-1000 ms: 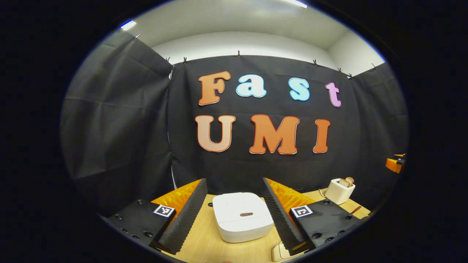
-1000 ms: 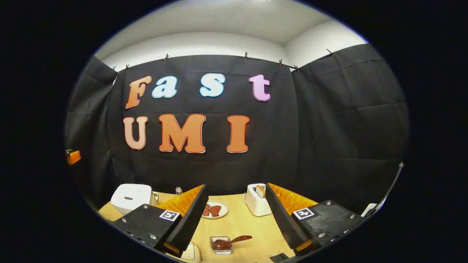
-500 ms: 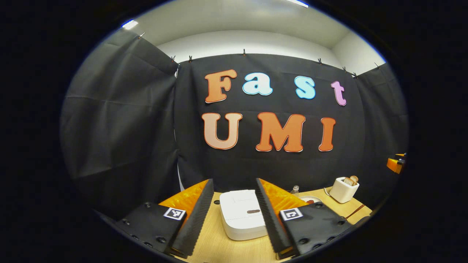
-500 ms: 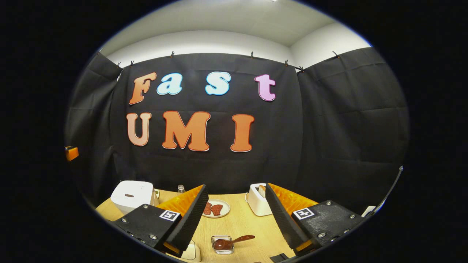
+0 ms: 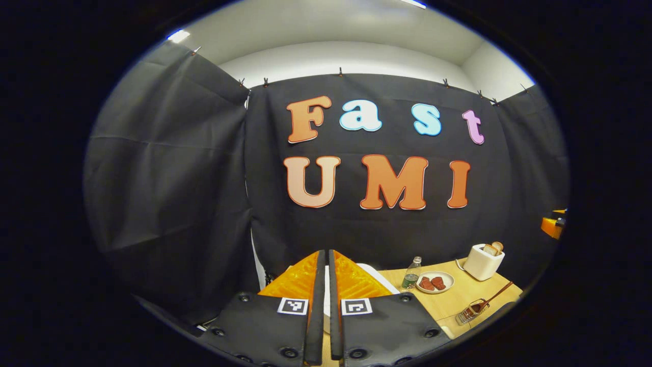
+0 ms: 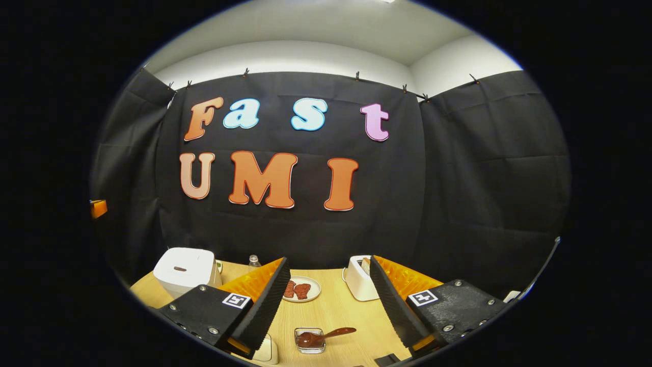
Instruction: Close the left gripper, press the button to open the rice cooker; take a wooden spoon from the chopstick holder with the right hand, scoop a spoonful of rice and pour it into the rice cooker, then put the wooden spoon back into the chopstick holder.
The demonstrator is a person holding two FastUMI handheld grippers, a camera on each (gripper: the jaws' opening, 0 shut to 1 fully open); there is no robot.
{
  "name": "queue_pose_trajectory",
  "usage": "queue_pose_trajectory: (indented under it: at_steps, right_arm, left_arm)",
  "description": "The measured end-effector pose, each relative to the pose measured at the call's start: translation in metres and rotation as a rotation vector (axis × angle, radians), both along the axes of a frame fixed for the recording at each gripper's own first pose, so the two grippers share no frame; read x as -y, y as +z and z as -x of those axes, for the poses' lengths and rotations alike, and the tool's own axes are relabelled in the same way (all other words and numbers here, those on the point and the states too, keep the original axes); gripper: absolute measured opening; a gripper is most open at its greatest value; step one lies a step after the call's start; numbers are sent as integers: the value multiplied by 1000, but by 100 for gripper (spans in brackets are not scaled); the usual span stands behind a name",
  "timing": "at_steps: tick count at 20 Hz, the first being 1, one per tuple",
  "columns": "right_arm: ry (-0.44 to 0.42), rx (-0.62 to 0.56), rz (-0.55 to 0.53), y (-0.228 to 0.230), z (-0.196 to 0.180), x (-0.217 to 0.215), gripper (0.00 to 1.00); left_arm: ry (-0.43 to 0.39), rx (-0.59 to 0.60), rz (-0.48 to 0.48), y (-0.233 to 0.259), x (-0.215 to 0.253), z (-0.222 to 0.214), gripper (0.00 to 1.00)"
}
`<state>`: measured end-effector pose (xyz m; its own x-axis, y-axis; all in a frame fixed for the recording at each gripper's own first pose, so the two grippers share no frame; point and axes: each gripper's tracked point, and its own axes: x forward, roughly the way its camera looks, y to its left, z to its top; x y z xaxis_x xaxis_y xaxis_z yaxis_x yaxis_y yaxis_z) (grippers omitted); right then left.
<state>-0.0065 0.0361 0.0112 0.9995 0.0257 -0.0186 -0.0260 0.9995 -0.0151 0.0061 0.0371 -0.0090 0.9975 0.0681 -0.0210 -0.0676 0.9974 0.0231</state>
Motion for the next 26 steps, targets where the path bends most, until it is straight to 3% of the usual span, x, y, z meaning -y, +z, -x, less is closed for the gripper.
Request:
queue_pose_trajectory:
  at_steps: [3, 8, 12, 20, 26]
  right_arm:
    - [3, 0, -5, -1, 0, 0, 97]
    - [-8, -5, 0, -3, 0, 3, 97]
    - [-24, -11, 1, -6, -1, 12, 97]
    - [-92, -62, 21, -26, -4, 41, 97]
    - [-151, -87, 37, -37, -10, 65, 97]
  left_arm:
    - [4, -6, 16, -5, -4, -7, 5]
    - [-120, -44, 92, -28, 32, -38, 4]
    - [-164, -89, 84, -55, 53, -77, 4]
    - [-229, -258, 122, -128, 87, -159, 4]
    - [-238, -424, 84, -194, 91, -197, 5]
